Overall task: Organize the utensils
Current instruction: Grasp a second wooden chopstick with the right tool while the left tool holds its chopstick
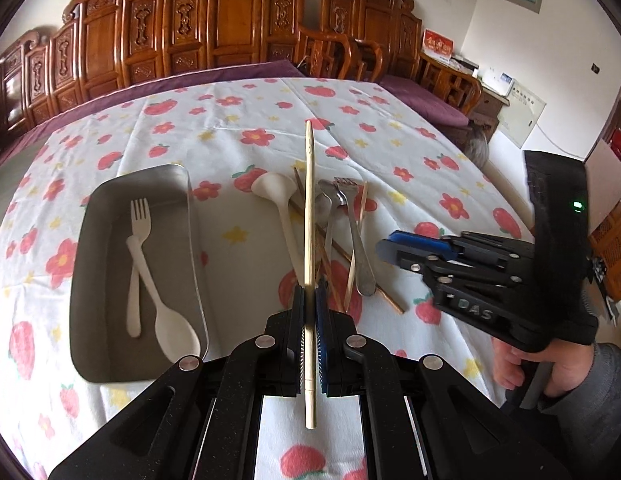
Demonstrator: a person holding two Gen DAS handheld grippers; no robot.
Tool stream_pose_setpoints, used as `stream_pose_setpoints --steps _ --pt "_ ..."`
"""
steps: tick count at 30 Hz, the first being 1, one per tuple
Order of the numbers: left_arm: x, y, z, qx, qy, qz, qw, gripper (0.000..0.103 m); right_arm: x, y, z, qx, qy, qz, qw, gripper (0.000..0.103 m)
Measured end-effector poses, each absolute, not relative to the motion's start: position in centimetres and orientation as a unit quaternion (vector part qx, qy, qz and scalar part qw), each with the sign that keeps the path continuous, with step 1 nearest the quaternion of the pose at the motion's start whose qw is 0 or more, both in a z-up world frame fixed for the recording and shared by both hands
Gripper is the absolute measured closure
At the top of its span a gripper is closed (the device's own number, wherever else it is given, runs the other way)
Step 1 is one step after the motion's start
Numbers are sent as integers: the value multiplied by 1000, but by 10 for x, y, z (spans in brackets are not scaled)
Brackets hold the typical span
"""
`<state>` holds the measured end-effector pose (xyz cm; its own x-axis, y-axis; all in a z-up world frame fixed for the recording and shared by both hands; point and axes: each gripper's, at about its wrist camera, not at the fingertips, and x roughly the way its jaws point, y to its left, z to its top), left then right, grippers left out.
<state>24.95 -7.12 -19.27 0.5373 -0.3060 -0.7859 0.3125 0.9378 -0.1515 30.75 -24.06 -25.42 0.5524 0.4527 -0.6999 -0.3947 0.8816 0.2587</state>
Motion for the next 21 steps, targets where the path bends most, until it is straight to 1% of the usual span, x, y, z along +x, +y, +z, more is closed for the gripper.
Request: stream_pose_setpoints --steps 9,21 --pt "232 -57 -174 -4 427 -171 888 99 326 -197 -268 20 457 230 859 82" --pt "220 -39 -162 -25 415 -166 894 99 356 -185 -286 10 517 184 836 81"
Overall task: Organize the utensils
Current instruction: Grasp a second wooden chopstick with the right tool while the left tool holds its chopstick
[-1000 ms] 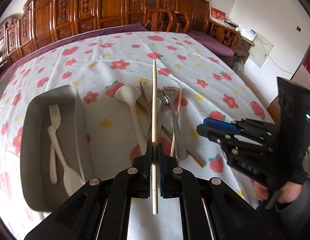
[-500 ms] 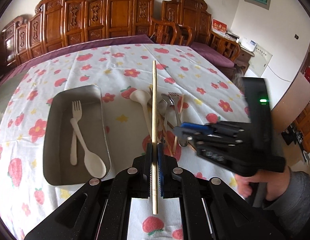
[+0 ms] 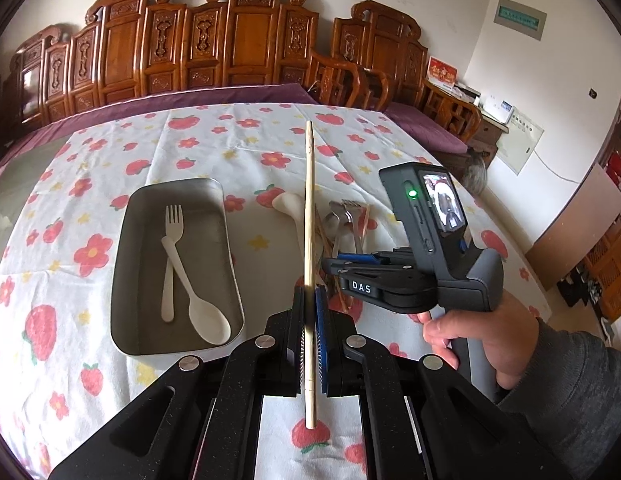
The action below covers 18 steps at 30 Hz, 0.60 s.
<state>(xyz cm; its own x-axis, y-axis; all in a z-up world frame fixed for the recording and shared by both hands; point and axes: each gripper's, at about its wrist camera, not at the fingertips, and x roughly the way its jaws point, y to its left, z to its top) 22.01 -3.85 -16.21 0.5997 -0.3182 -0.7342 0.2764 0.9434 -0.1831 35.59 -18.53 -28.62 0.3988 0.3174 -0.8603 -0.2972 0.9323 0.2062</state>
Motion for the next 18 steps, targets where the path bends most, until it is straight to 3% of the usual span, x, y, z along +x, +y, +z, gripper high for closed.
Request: stream_pose_setpoints --steps 2,4,10,18 --pt "218 -38 -160 -25 414 -166 895 99 354 -184 -286 6 520 182 835 82" --pt "215 -36 -158 -25 412 -167 896 99 353 -185 -285 8 524 179 833 91" --pt "209 -33 -152 -26 407 -164 898 99 354 -192 -282 23 533 170 828 97" --pt "206 -26 -147 -24 408 -156 899 99 339 -203 -259 19 519 177 836 97"
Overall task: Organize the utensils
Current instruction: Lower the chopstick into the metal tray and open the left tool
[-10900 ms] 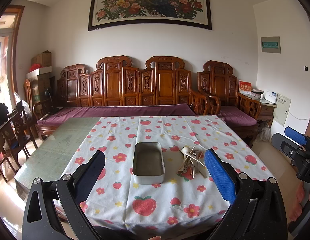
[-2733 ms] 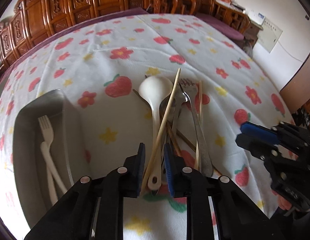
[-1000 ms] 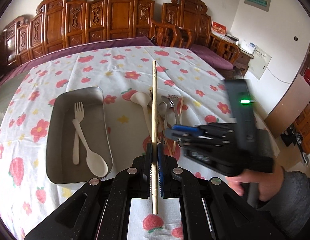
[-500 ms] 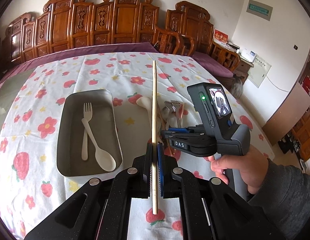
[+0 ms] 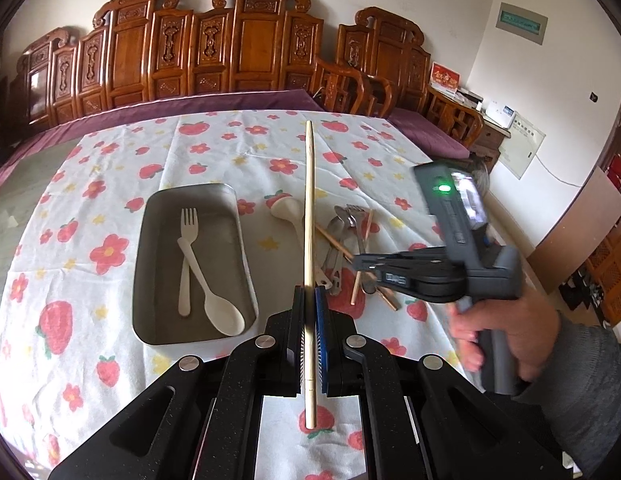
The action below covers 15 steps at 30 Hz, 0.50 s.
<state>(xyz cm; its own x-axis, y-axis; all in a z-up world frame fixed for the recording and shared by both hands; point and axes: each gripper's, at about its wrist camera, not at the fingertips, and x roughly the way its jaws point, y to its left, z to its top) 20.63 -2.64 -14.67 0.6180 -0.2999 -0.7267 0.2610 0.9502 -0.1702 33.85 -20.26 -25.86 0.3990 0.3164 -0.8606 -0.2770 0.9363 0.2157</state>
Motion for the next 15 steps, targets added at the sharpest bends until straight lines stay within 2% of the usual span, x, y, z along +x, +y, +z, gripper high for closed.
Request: stream_pose_setpoints --steps 15 --pt "247 5 -164 -11 437 -119 891 99 310 -223 -214 -6 475 179 861 97"
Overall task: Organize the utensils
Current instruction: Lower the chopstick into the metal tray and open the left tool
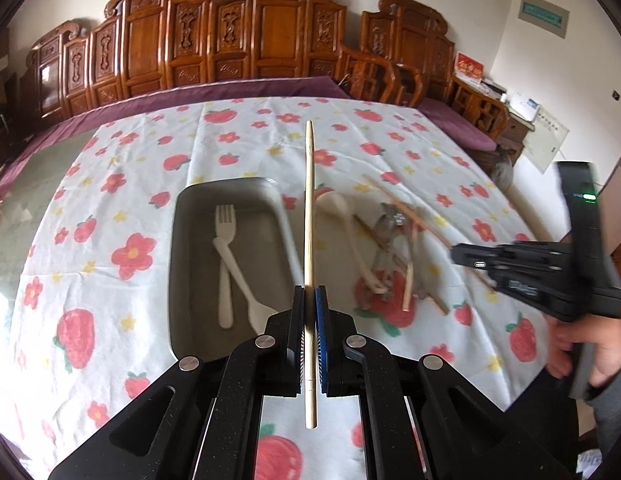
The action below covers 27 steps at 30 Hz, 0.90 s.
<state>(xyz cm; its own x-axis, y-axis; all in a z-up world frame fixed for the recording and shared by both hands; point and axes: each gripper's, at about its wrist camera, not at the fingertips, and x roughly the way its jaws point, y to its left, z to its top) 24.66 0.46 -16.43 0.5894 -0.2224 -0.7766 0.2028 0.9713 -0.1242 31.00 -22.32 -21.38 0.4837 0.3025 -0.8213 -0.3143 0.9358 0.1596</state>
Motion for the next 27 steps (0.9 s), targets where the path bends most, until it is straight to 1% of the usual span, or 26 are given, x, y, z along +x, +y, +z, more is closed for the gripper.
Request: stream_pose_setpoints --steps 15,22,27 --pt "306 39 -214 10 498 -74 864 99 304 -203 -197 2 459 222 861 97" --pt "320 36 -226 16 514 -72 855 99 302 -190 -190 -3 452 238 860 97" --pt "318 43 -226 0 515 -68 854 98 301 -181 -191 -4 452 246 857 97"
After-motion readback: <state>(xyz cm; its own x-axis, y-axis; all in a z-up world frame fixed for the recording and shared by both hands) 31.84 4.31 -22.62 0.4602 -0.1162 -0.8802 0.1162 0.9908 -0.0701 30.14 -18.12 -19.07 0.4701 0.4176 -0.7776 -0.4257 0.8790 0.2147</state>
